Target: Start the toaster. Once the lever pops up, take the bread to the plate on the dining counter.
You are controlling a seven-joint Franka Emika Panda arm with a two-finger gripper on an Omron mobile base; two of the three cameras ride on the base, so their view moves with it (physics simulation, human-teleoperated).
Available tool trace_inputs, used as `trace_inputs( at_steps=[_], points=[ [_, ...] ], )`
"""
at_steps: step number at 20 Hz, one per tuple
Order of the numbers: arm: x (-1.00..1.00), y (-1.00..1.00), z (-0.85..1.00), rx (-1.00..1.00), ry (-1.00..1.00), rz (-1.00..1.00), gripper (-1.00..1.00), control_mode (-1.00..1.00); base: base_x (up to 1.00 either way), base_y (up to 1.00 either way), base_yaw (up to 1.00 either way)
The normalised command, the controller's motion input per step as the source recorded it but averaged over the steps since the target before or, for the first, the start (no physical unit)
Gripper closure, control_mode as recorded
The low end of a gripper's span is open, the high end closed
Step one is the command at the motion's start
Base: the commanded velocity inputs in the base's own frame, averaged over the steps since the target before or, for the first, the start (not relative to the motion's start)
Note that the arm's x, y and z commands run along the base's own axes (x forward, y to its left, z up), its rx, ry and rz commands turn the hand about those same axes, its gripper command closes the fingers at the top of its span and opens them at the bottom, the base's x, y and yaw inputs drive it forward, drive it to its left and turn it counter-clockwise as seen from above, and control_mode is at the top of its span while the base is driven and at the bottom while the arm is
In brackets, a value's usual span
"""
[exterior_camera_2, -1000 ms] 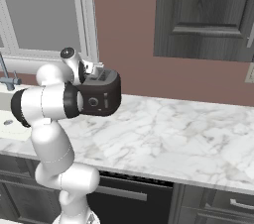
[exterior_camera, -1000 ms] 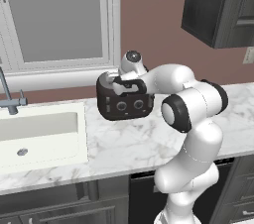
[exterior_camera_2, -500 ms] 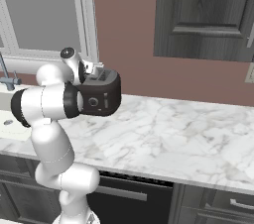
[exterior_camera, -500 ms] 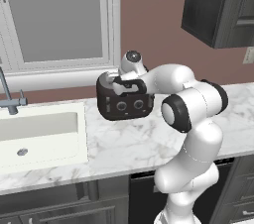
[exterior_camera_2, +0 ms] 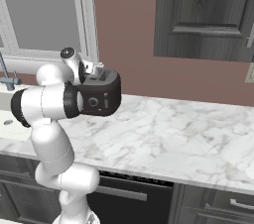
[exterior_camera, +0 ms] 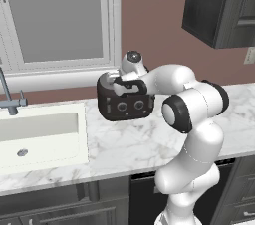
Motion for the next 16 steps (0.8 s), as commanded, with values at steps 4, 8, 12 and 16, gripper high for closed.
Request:
trace_inputs(
  at_steps=[4,8,12,16],
  points=[
    [0.00,0.00,0.00,0.00,0.00,0.00,-1.00,-1.00,0.00,0.00,0.00],
    [0.00,0.00,0.00,0.00,0.00,0.00,-1.00,-1.00,0.00,0.00,0.00],
    [0.00,0.00,0.00,0.00,0.00,0.00,-1.00,-1.00,0.00,0.00,0.00],
    [0.00,0.00,0.00,0.00,0.00,0.00,-1.00,-1.00,0.00,0.00,0.00]
  ],
)
